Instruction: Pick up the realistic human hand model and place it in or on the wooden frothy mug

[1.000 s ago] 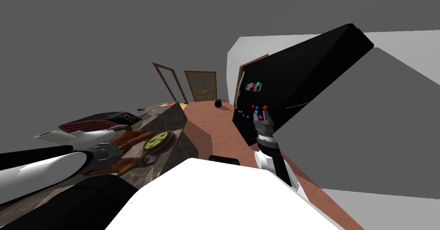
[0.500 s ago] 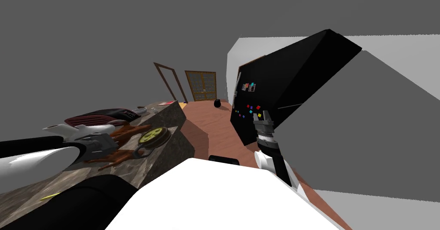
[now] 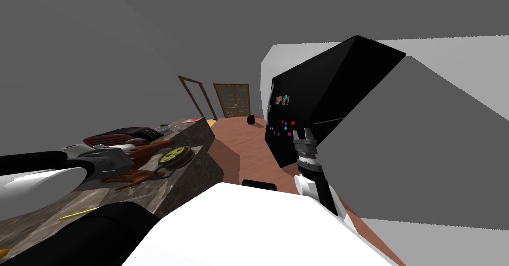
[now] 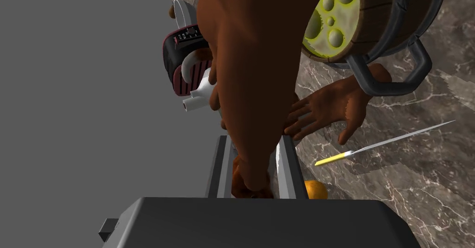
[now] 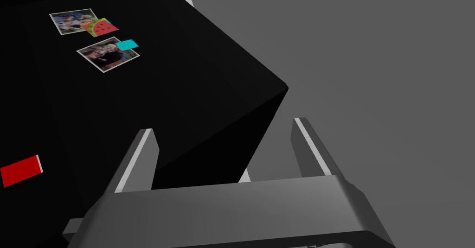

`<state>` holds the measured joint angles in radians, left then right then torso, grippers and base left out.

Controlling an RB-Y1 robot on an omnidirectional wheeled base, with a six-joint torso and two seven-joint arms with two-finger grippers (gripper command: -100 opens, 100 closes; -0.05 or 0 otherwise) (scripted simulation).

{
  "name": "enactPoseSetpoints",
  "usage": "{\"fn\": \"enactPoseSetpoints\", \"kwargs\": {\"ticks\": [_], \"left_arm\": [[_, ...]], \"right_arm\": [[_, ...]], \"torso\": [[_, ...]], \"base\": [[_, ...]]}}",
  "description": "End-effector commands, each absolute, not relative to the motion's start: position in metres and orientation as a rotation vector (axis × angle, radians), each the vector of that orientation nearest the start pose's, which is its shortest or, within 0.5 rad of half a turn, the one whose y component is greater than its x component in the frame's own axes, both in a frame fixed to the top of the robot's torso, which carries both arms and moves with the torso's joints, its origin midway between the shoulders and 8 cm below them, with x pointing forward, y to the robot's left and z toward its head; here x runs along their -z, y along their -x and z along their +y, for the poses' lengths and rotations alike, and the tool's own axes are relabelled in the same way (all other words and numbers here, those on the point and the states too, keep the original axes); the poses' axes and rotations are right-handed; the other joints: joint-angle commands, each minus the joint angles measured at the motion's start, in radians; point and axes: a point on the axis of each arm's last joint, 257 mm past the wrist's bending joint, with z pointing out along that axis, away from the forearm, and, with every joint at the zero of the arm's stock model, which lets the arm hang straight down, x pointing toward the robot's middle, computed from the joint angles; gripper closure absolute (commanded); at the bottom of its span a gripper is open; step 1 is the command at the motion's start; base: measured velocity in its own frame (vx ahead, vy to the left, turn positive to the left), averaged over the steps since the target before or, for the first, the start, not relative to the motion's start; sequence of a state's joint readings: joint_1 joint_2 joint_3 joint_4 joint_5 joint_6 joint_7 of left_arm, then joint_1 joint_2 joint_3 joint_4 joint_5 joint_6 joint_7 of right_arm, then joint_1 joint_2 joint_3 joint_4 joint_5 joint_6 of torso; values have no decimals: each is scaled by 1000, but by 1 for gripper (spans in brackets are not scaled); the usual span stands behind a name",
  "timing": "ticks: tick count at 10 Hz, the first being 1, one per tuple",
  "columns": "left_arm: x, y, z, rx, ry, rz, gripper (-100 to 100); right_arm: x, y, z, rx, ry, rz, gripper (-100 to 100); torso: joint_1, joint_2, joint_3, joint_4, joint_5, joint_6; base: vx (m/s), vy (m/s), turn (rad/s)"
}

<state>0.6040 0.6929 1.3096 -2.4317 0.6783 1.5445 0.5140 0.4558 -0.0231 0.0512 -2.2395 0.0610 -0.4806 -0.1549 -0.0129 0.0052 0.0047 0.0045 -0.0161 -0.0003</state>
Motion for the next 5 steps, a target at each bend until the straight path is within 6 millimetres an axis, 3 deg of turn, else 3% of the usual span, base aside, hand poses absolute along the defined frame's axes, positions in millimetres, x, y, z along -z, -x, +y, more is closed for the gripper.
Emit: {"fn": "enactPoseSetpoints", "kwargs": {"ticks": [1,5], "left_arm": [[22,-143,649,284,2023,597,100],[67,-125,628,246,2159,639,100]], "right_arm": [[-16,-362,-249,-1470,-687,646,0],[-16,-362,-249,-1469,-687,646,0]], "torso": [[0,0,0,0,0,0],[17,-4,-3,-2,6,0]], "base": [[40,160,-68],[46,202,-68]]}}
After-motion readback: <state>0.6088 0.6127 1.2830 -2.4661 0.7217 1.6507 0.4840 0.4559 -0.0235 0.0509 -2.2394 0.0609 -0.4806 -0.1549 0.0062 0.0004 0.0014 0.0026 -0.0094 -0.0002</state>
